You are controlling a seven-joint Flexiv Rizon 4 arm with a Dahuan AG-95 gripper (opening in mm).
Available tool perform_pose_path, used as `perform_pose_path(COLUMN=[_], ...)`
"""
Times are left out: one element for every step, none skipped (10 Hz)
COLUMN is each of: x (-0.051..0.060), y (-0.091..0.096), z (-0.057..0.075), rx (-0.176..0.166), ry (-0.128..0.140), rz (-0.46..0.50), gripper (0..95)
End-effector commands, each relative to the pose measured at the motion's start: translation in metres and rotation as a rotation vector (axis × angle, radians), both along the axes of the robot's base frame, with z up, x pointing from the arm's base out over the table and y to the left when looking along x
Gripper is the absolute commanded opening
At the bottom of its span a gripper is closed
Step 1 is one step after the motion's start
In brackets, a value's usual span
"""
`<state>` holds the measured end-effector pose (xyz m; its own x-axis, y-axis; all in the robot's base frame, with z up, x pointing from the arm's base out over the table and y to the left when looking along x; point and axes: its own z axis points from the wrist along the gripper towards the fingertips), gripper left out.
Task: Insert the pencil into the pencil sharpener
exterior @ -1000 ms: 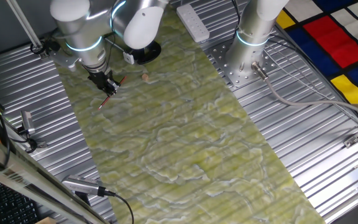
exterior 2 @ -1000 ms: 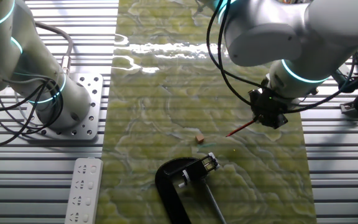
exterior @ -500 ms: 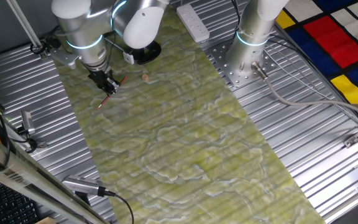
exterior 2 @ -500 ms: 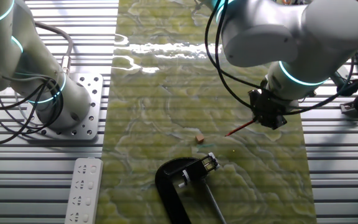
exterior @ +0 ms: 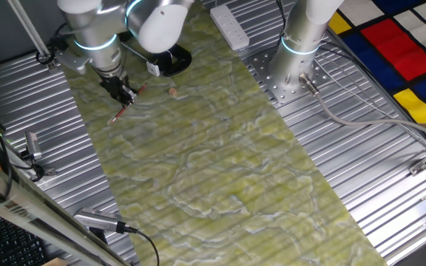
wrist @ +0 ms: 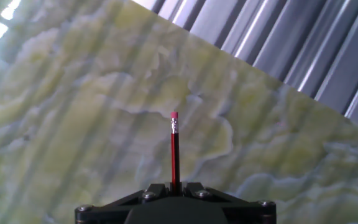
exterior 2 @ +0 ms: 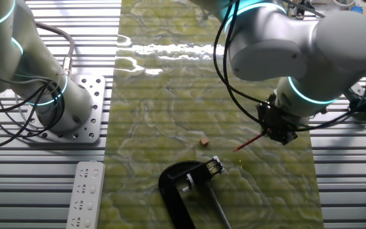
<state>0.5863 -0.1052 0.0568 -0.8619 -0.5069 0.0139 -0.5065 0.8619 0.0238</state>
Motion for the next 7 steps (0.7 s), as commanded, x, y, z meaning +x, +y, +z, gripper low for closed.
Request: perform_pose_path(x=[-0.005,-0.009,-0.015,-0.016,-0.022,-0.025,-0.026], y=[-0.004,-0.006,-0.007,-0.008,-0.010,-0.013,-0.016], z=[0.003,0.002,0.001,0.000,-0.001,-0.001,0.000], rx=[0.003,0.003,0.001,0.001,0.001,-0.002,-0.003], ry=[0.008,0.012,0.013,0.013,0.013,0.016,0.018], rz=[-0.010,-0.002,0.002,0.002,0.010,0.021,0.025], gripper=[0.0,0.0,0.0,0.0,0.0,0.0,0.0])
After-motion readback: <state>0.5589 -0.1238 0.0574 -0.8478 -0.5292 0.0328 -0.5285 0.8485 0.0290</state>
